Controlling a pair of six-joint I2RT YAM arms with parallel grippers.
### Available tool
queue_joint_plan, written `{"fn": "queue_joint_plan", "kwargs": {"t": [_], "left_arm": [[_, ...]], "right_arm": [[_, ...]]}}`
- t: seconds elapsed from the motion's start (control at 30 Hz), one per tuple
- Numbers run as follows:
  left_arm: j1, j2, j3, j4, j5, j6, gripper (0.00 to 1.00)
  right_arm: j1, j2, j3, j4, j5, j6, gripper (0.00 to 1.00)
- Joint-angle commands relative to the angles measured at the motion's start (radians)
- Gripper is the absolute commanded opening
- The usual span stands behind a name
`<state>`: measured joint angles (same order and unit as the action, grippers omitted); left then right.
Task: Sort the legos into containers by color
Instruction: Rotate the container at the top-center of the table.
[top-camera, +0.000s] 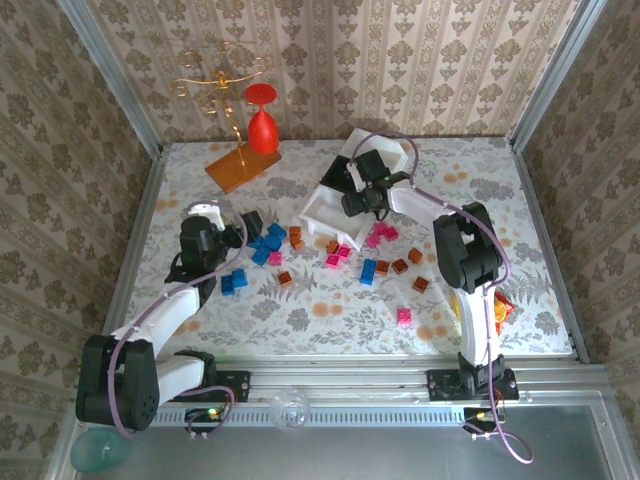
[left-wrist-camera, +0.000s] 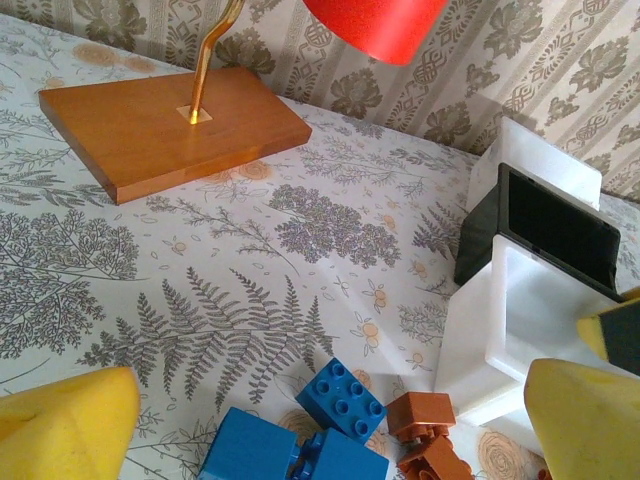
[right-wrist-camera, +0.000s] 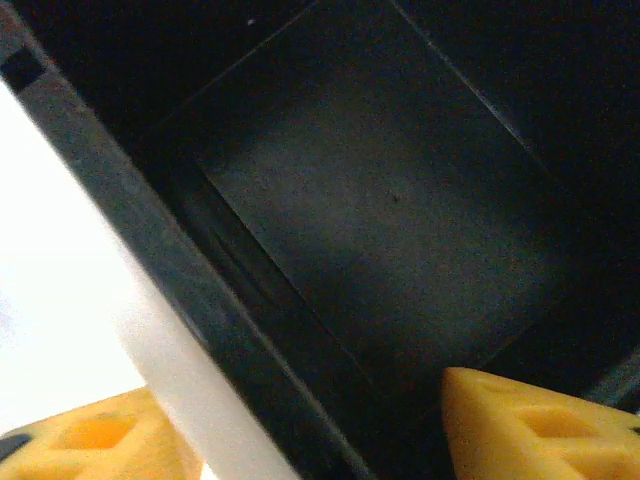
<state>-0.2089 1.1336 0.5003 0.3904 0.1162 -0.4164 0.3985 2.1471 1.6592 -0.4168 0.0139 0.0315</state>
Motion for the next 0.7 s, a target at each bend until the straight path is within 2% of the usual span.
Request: {"fn": "queue_joint_plan", "kwargs": {"t": [0.0, 0.13, 0.47, 0.67], "left_arm": [[-0.006, -0.024, -0.001, -0.013, -0.004, -0.007, 1.0], [-0.006, -0.028, -0.012, -0.013, -0.006, -0.01, 1.0], [-0.008, -0.023, -0.035, -0.001, 0.012, -0.031, 1.0], [-0.012, -0.008, -0.04, 0.001, 0.025, -0.034, 1.0]], "right_arm": [[0.006, 0.058, 0.096, -0.1, -0.031, 0.01, 0.57], [0.018, 0.114, 0.177, -0.115, -0.03, 0.016, 0.45], [0.05, 0.143, 0.221, -0.067, 0.045, 0.148, 0.28], [0.079, 0.191, 0.285, -0.029, 0.103, 0.295, 0.26]]}}
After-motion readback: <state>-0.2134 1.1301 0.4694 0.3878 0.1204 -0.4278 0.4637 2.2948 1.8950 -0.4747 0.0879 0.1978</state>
